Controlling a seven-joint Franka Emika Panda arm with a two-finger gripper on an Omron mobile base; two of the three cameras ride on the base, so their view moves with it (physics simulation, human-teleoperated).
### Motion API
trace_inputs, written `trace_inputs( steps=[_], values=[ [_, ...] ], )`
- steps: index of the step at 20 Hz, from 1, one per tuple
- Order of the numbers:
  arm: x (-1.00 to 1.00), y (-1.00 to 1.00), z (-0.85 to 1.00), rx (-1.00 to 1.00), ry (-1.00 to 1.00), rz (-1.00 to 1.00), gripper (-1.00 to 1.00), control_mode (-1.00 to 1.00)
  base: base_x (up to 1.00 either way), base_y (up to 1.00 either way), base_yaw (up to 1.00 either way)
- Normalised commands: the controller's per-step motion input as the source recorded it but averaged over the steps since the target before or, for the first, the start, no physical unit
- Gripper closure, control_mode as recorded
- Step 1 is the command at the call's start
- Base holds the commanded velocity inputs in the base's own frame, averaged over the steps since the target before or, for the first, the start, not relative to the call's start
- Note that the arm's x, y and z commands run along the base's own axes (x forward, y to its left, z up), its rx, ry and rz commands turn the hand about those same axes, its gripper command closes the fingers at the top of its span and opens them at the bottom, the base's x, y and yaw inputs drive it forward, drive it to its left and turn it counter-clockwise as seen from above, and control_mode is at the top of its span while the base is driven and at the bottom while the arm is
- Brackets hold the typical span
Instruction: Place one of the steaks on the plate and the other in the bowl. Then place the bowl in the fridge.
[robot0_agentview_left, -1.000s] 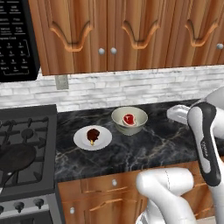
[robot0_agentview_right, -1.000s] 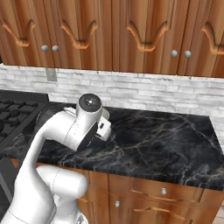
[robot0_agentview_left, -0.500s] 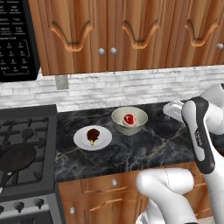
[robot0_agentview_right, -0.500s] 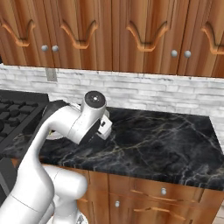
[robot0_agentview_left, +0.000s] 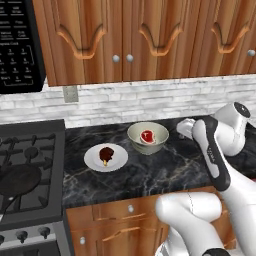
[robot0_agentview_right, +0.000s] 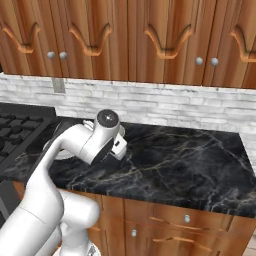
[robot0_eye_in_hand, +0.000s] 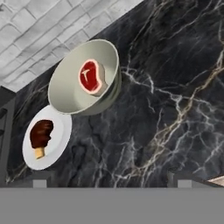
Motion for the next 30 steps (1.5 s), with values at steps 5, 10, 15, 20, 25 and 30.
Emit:
trace_inputs(
  steps=[5,10,15,20,25,30],
  values=[
    [0.51,0.02,-0.28,0.00,0.00,-0.02,-1.00,-1.00,0.00,0.00,0.00],
    [0.48,0.00,-0.21,0.00,0.00,-0.02,-1.00,-1.00,0.00,0.00,0.00],
    [0.44,0.04,-0.21,0.00,0.00,-0.03,-1.00,-1.00,0.00,0.00,0.00],
    [0.44,0.05,-0.23,0.00,0.00,-0.03,-1.00,-1.00,0.00,0.00,0.00],
    [0.44,0.01,-0.25,0.00,0.01,-0.03,-1.00,-1.00,0.00,0.00,0.00],
    [0.41,0.00,-0.26,0.00,0.03,-0.01,-1.00,-1.00,0.00,0.00,0.00]
  ],
)
